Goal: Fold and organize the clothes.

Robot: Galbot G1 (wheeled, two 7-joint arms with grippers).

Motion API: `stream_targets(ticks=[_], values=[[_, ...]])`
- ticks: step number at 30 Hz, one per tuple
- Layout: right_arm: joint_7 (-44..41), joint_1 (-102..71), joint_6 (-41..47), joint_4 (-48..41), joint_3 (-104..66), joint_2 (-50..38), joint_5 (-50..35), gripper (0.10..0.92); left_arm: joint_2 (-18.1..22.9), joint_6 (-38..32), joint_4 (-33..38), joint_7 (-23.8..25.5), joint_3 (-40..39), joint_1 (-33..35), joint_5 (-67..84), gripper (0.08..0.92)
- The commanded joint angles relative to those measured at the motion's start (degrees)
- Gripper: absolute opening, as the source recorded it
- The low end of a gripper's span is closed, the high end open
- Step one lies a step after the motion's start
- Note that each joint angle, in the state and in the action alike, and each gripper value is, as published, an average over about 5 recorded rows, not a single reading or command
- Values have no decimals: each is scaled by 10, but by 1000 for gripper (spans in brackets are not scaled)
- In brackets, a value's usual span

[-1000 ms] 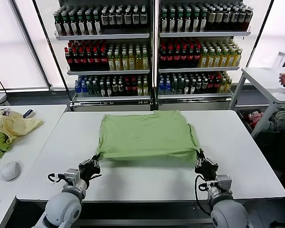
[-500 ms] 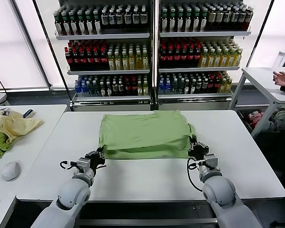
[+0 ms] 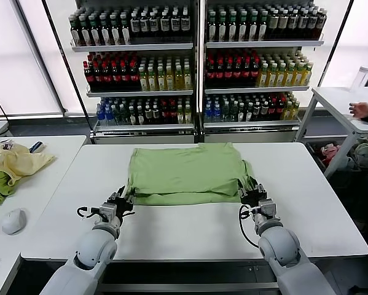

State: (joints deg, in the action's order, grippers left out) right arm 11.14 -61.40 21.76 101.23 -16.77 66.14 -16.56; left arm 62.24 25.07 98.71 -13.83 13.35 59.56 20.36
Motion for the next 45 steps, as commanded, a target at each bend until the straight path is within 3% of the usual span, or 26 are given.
stream_targets(ticks=[1,4,9,13,25,34,39,45], values=[[10,-37,18,7,-27,2,-20,745,-6,14,-6,0,5,10,12,582],[20,-38,35,-1,-32,2,-41,804,-4,21,-16,1,1,-1,24,669],[26,-21,51,-24,-26,4,-80,822,0,30,-26,3,-6,-14,37,795],[24,3,46,-41,-13,6,-105,798,0,30,-31,6,-9,-18,42,795],[7,46,31,-72,12,4,-126,474,6,37,-40,12,-13,-19,53,462],[1,7,23,-38,5,-7,-134,197,9,37,-26,21,-8,-4,66,202],[0,-47,20,16,-18,-18,-131,143,5,36,14,20,3,29,69,108],[-2,-139,18,115,-58,-28,-110,141,-6,37,103,16,25,99,57,106]])
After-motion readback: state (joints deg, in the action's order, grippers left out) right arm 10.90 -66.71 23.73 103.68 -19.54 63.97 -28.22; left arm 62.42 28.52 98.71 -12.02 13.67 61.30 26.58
